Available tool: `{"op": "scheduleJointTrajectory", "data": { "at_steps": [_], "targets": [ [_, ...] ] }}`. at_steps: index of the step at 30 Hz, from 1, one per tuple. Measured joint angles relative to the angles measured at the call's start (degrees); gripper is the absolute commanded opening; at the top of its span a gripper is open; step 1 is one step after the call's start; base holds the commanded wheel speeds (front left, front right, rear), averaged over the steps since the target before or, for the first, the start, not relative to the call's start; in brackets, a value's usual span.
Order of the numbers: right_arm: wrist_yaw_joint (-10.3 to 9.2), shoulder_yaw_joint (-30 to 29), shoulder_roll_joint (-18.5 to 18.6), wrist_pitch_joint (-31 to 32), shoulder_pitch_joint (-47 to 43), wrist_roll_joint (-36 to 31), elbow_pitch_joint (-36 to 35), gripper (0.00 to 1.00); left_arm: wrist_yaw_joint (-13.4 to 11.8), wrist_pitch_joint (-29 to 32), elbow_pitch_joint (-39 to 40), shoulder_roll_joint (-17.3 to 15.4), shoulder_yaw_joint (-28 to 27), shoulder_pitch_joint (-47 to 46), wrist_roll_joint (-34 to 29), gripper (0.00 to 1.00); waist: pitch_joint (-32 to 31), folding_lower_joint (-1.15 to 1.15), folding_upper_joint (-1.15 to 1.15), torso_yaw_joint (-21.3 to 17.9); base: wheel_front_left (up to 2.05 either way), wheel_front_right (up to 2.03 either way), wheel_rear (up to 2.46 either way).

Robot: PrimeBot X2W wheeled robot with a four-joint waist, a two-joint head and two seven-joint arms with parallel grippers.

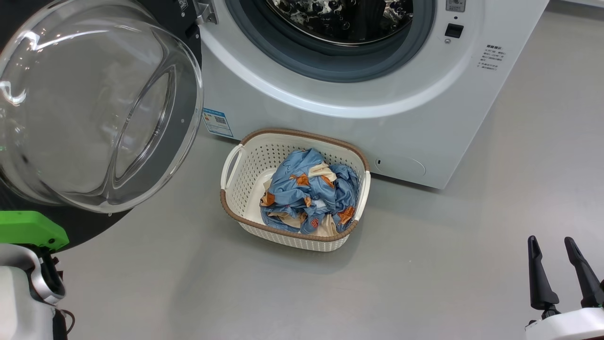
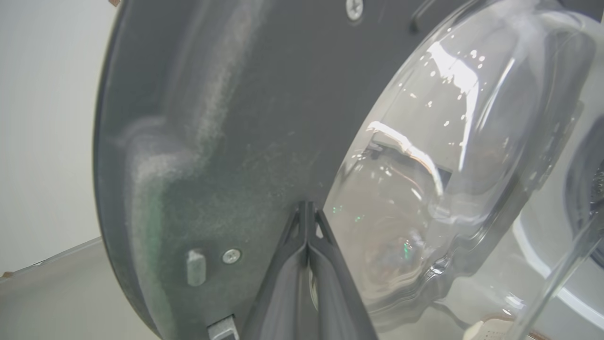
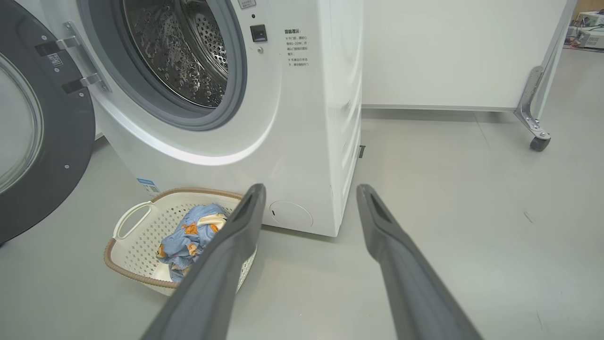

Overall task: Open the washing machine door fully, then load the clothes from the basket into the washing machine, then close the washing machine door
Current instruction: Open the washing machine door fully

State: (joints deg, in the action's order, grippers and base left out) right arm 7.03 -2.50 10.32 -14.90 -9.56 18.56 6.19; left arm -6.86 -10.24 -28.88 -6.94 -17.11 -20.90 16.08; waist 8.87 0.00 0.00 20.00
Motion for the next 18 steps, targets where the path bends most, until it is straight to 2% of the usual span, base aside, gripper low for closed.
{"op": "scheduleJointTrajectory", "data": {
  "at_steps": [18],
  "targets": [
    [0.00, 0.9, 0.2, 0.0, 1.7, 0.0, 0.6, 1.00, 0.0, -2.2, -8.5, -2.1, -3.2, -5.0, -2.6, 0.00, 1.1, 0.00, 0.00, -0.8, 0.00, 0.00, 0.00]
  ]
}}
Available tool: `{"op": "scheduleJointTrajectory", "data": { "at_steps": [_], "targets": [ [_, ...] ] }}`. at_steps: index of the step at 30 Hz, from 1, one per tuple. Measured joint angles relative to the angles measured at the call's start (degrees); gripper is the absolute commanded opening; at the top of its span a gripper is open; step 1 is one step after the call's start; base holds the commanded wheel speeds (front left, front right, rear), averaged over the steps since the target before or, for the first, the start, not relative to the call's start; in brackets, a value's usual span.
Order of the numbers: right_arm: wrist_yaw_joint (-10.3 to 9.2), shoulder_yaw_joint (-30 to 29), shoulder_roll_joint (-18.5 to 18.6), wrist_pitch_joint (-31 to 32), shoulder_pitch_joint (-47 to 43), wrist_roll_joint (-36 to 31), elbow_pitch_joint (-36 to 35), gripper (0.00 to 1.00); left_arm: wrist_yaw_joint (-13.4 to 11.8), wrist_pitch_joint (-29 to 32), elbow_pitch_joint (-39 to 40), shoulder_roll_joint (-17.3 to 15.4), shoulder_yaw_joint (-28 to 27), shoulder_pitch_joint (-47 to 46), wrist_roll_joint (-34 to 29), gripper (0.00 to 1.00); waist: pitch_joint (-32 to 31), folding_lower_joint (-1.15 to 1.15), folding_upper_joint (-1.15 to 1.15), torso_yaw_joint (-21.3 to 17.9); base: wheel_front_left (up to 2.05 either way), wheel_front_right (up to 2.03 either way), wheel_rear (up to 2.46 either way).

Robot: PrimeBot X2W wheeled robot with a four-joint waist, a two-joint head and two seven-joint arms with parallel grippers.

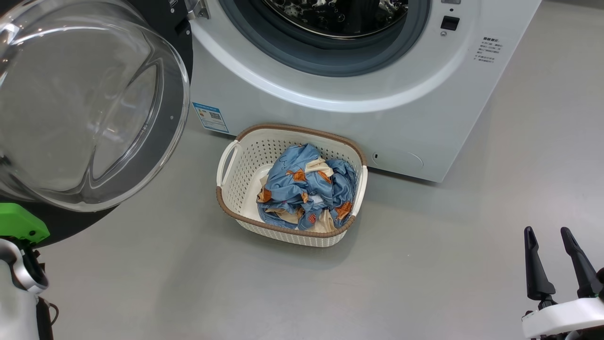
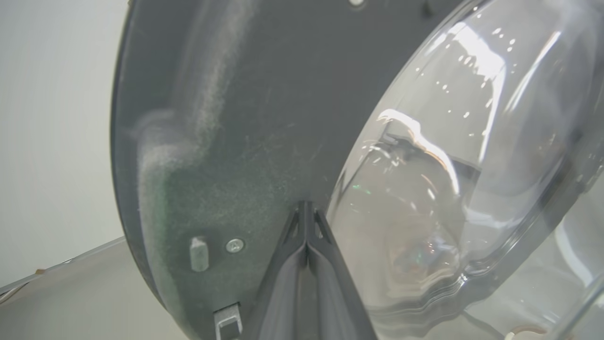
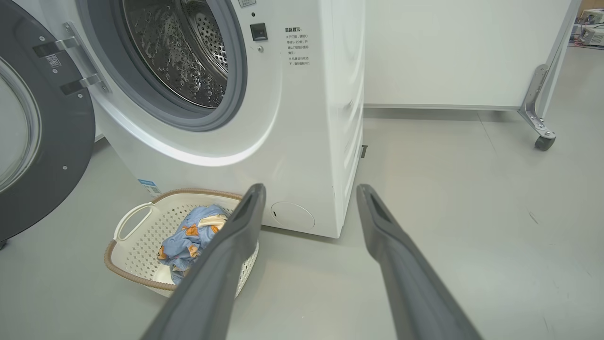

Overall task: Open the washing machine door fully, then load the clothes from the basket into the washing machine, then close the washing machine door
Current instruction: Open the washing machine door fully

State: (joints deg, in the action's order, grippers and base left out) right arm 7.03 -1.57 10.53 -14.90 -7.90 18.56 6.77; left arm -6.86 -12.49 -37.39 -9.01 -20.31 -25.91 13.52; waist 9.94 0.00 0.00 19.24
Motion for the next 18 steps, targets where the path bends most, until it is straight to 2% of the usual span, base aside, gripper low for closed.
{"op": "scheduleJointTrajectory", "data": {
  "at_steps": [10, 18],
  "targets": [
    [0.00, -0.1, 0.1, 0.0, 0.7, 0.1, 0.6, 1.00, 0.0, -0.8, -3.2, -0.8, -1.5, -2.5, -0.9, 0.00, 0.3, 0.00, 0.00, -0.5, 0.00, 0.00, 0.00],
    [0.00, -1.3, 0.0, 0.0, 0.9, 0.2, 1.3, 1.00, -0.2, -1.5, -3.2, 1.5, -1.1, -2.9, -0.9, 0.00, -1.1, 0.00, 0.00, -0.2, 0.00, 0.00, 0.00]
  ]
}}
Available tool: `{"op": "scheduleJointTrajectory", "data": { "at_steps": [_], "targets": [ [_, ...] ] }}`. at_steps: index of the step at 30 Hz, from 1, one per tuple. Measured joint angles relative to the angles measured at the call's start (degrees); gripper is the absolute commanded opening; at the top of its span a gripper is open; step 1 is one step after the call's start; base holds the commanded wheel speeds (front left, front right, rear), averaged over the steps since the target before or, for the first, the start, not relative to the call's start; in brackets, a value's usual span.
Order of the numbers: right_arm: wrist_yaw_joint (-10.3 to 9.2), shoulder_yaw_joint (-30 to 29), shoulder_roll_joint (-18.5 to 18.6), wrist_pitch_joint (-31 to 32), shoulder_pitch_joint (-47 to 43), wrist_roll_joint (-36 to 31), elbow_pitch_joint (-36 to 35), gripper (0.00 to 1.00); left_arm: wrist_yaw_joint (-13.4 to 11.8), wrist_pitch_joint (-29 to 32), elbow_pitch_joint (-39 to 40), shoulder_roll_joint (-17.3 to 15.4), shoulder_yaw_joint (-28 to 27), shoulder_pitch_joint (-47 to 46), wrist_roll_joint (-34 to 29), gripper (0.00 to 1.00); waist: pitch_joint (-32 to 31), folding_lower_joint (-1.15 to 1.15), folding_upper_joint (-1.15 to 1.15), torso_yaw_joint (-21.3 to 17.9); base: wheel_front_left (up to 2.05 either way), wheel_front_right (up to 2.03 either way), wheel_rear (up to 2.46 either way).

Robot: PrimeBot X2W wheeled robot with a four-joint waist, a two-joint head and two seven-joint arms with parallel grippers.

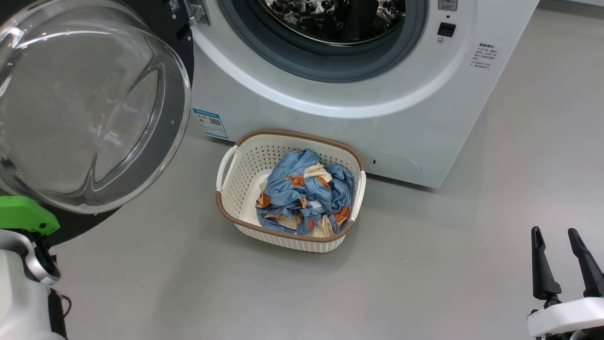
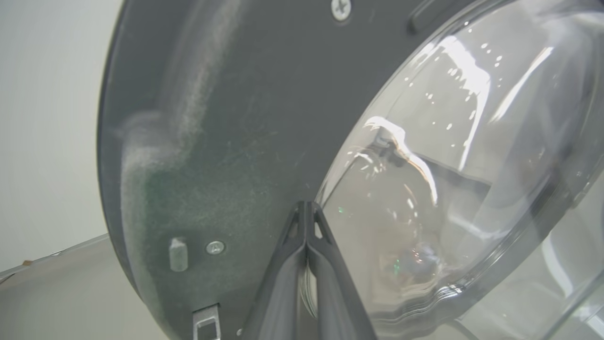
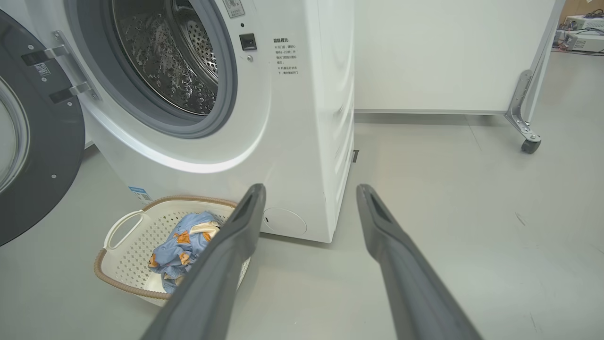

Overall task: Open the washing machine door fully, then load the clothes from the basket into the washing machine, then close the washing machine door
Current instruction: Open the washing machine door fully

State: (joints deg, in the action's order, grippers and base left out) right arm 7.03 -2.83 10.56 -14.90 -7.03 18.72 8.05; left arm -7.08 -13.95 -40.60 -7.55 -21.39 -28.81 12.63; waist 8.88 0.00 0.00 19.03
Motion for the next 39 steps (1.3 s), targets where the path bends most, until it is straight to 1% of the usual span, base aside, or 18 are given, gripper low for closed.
{"op": "scheduleJointTrajectory", "data": {
  "at_steps": [4, 8, 9, 11, 12, 13, 14, 15, 20, 28, 31, 36, 39],
  "targets": [
    [0.00, -0.1, -0.2, 0.0, 0.0, 0.4, 0.1, 1.00, 0.1, -0.3, 0.7, 1.1, 1.0, 0.0, 0.0, 0.00, -1.0, 0.00, 0.00, 0.4, 0.00, 0.00, 0.00],
    [0.00, -0.2, -0.4, 0.0, -0.1, 0.4, 0.1, 1.00, 1.3, -0.3, 2.2, 2.0, 1.6, 0.0, 0.0, 0.00, -2.1, 0.00, 0.00, 0.8, 0.00, 0.00, 0.00],
    [0.00, -0.2, -0.5, 0.0, -0.1, 0.4, 0.1, 1.00, 1.6, -0.3, 2.6, 2.2, 1.8, 0.1, 0.0, 0.06, -2.3, 0.00, 0.00, 0.9, 0.00, 0.00, 0.00],
    [0.00, -0.1, -0.7, 0.0, -0.2, 0.4, 0.1, 1.00, 2.3, -0.3, 3.8, 2.6, 2.3, 0.4, 0.0, 0.36, -2.8, 0.00, 0.00, 1.0, 0.00, 0.00, 0.00],
    [0.00, 0.1, -0.8, 0.0, -0.2, 0.4, 0.1, 1.00, 2.6, -0.4, 4.4, 2.7, 2.5, 0.5, 0.0, 0.44, -3.0, 0.00, 0.00, 1.1, 0.00, 0.00, 0.00],
    [0.00, 0.2, -0.9, 0.0, -0.2, 0.4, 0.1, 1.00, 2.6, -0.5, 5.0, 2.8, 2.7, 0.7, 0.0, 0.56, -3.3, 0.00, 0.00, 1.1, 0.00, 0.00, 0.00],
    [0.00, 0.2, -1.0, 0.0, -0.2, 0.4, 0.1, 1.00, 3.1, -0.5, 5.9, 2.8, 2.9, 0.9, 0.0, 0.91, -3.5, 0.00, 0.00, 1.1, 0.00, 0.00, 0.00],
    [0.00, 0.3, -1.0, 0.0, -0.2, 0.4, 0.1, 1.00, 3.6, -0.5, 7.0, 2.8, 3.0, 1.2, 0.0, 1.00, -3.7, 0.00, 0.00, 1.1, 0.00, 0.00, 0.00],
    [0.00, 0.5, -1.1, 0.0, -0.3, 0.4, 0.1, 1.00, 5.4, -0.5, 13.0, 2.9, 3.2, 2.8, -0.5, 1.00, -4.7, 0.00, 0.00, 0.5, 0.00, 0.00, 0.00],
    [0.00, 1.3, -1.4, 0.0, -0.4, 0.4, 0.0, 1.00, 10.8, -0.6, 21.0, 3.7, 7.2, 6.8, -1.0, 1.00, -6.0, 0.00, 0.00, -1.5, 0.00, 0.00, 0.00],
    [0.00, 1.6, -1.5, 0.0, -0.5, 0.4, -0.2, 1.00, 12.5, -0.6, 22.7, 4.1, 8.7, 9.0, -1.0, 1.00, -6.4, 0.00, 0.00, -2.6, 0.00, 0.00, 0.00],
    [0.00, 2.0, -1.5, 0.0, -0.5, 0.4, -0.4, 1.00, 13.5, -0.6, 24.5, 4.5, 11.5, 14.0, -1.0, 1.00, -6.8, 0.00, 0.00, -4.8, 0.00, 0.00, 0.00],
    [0.00, 2.1, -1.5, 0.0, -0.6, 0.4, -0.8, 1.00, 13.7, -0.6, 25.4, 4.5, 12.9, 16.5, -1.0, 1.00, -7.0, 0.00, 0.00, -6.3, 0.00, 0.00, 0.00]
  ]
}}
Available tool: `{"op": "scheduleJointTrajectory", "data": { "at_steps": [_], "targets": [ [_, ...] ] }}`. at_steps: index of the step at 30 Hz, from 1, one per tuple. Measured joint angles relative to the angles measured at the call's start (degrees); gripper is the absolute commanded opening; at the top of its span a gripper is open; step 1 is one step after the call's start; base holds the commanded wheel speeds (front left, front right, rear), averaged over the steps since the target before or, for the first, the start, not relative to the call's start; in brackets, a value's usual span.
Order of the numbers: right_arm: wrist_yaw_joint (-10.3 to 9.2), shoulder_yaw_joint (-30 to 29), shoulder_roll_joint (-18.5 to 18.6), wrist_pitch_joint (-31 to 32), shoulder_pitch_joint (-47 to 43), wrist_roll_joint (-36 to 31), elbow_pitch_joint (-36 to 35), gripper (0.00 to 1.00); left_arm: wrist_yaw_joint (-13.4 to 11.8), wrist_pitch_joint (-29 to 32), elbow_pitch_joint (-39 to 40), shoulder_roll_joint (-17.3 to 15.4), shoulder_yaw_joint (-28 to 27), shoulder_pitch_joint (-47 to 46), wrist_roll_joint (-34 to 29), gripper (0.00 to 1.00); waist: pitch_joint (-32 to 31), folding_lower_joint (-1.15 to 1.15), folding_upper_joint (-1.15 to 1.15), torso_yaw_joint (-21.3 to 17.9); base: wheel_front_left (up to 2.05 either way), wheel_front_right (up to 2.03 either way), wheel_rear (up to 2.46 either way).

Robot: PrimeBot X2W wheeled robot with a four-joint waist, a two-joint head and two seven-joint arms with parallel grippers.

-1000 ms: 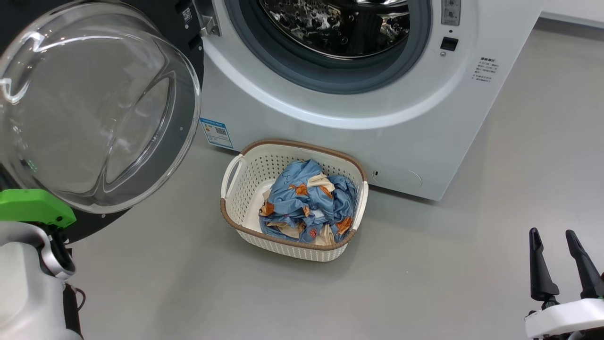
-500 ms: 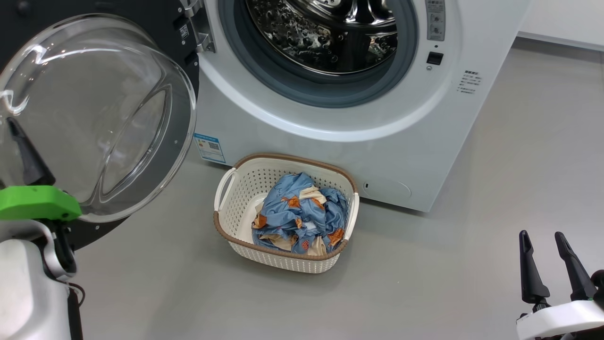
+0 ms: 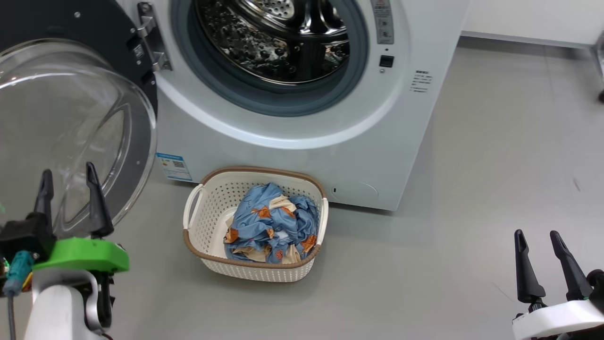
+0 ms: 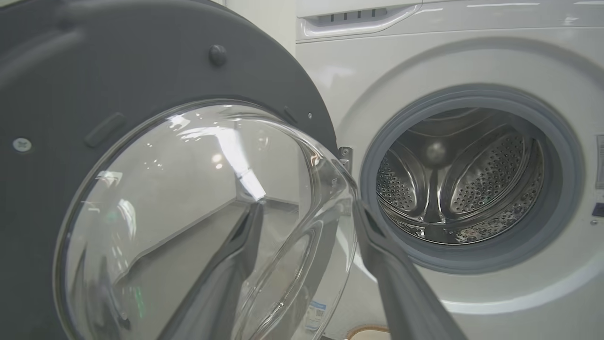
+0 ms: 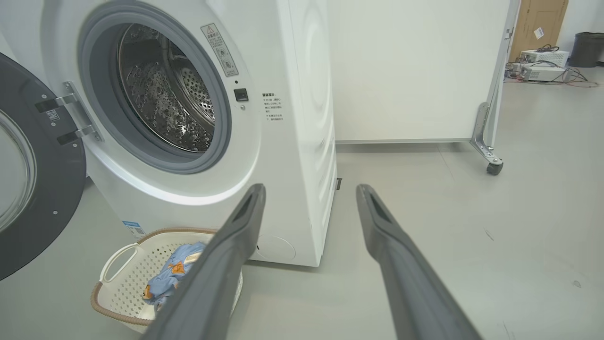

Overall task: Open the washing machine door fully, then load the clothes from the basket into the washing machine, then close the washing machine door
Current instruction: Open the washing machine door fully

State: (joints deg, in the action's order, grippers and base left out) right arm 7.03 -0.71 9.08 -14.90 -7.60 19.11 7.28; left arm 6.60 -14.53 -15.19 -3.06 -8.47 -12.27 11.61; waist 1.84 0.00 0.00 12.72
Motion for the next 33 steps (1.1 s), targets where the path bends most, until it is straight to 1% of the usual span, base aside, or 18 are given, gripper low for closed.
{"op": "scheduleJointTrajectory", "data": {
  "at_steps": [7, 14, 21, 27, 33],
  "targets": [
    [0.00, 0.2, 0.5, 0.0, 0.0, -0.1, -0.9, 1.00, 0.5, 0.0, 2.1, 0.0, 2.5, 5.0, 0.3, 1.00, -0.2, 0.00, 0.00, -3.7, 0.00, 0.00, 0.00],
    [0.00, 1.0, 0.8, 0.0, 0.0, -0.3, -1.8, 1.00, 0.5, 0.0, 2.5, 0.0, 4.3, 10.9, 2.2, 1.00, 0.0, 0.00, 0.00, -7.3, 0.00, 0.00, 0.00],
    [0.00, 0.9, 0.7, 0.0, 0.0, -0.5, -2.0, 1.00, 0.5, 0.0, 2.7, 0.1, 4.3, 14.6, 4.1, 1.00, 0.1, 0.00, 0.00, -10.7, 0.00, 0.00, 0.00],
    [0.00, 0.9, 0.6, 0.0, -0.1, -0.5, -2.3, 1.00, 0.5, 0.0, 3.4, 0.1, 4.9, 15.5, 4.8, 1.00, -0.3, 0.00, 0.00, -12.7, 0.00, 0.00, 0.00],
    [0.00, 0.5, 0.4, 0.0, -0.7, -0.5, -2.5, 1.00, 0.5, 0.0, 4.0, 0.1, 5.3, 17.2, 5.2, 1.00, -0.9, 0.00, 0.00, -13.7, 0.00, 0.00, 0.00]
  ]
}}
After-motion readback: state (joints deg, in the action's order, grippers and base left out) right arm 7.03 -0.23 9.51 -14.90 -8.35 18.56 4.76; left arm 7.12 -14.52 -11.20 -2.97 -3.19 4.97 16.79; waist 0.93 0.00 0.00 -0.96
